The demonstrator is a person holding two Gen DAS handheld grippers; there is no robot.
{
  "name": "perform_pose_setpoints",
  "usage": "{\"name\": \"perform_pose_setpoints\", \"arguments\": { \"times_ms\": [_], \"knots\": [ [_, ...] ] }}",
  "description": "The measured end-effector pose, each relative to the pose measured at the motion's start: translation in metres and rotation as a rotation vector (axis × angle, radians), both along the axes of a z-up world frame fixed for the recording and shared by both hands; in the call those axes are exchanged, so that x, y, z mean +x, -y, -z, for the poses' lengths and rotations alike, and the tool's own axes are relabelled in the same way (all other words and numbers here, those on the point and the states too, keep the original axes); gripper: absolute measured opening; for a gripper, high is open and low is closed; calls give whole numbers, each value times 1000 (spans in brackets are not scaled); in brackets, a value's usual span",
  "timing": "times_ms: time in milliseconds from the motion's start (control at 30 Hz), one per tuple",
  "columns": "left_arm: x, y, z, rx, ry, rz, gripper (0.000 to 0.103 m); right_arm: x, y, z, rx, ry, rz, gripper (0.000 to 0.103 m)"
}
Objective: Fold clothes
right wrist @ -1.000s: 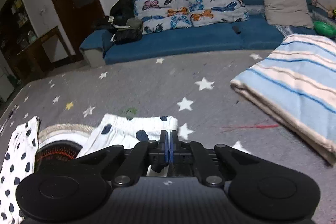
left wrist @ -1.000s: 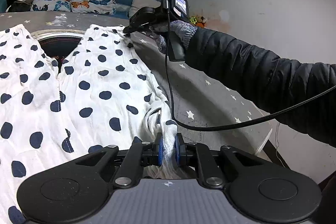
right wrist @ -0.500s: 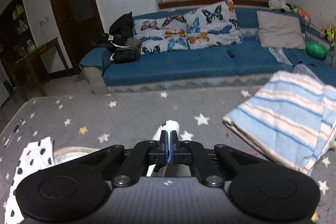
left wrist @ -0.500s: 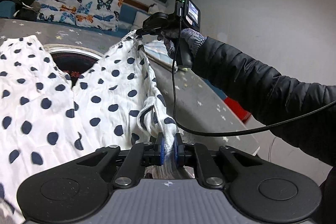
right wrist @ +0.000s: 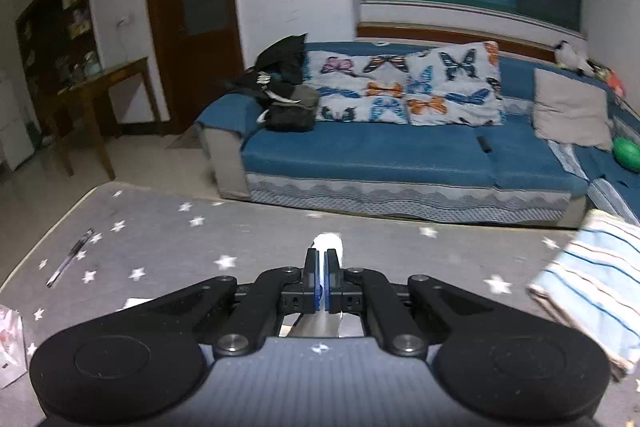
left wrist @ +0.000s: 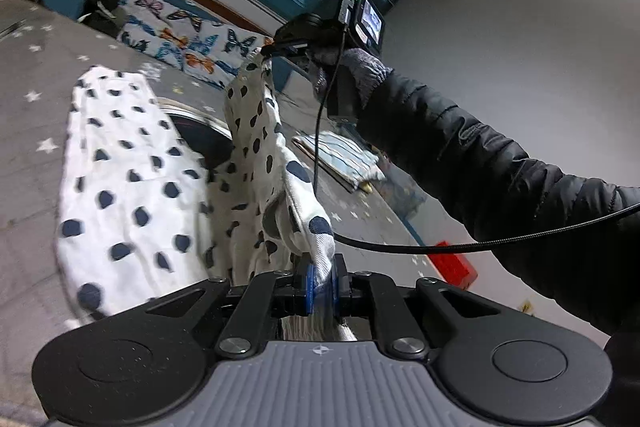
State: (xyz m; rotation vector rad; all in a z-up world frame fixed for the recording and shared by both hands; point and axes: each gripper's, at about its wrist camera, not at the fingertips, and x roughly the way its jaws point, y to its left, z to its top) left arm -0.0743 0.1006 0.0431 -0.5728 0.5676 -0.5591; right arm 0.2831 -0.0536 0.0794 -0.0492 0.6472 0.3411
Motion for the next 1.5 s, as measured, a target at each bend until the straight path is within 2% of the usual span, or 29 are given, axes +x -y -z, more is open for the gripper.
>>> {"name": "perform_pose_setpoints", "arguments": {
  "times_ms": [333,600,733,867,933,1100,1267,1400,1467,1500],
  "knots": [
    [-21,-47,26,-83,-77,-119,9,2,-140,35,-75,-47,-117,2],
    [-31,-61,35,-93,-116,-167,9,-15,-211,79,-119,-101,-209,2],
    [-35,-61,37,-92,-133,-182,9,-19,-224,91,-88,-136,-255,2],
    [-38,-58,38,-87,-148,-188,9,-21,-225,89,-39,-162,-299,4],
    [-38,-57,38,-81,-147,-187,9,-23,-224,85,-47,-158,-307,7],
    [-38,-56,36,-73,-132,-176,9,-39,-220,85,-153,-188,-373,10],
    [-36,-56,37,-63,-130,-176,9,-51,-220,93,-166,-233,-427,14],
    [-34,-57,35,-59,-123,-185,9,-54,-226,105,-202,-239,-429,13],
    [-35,-57,34,-58,-121,-188,9,-54,-226,107,-204,-232,-417,10],
    [-35,-58,34,-57,-121,-189,9,-54,-225,106,-197,-228,-411,5]
  ]
}}
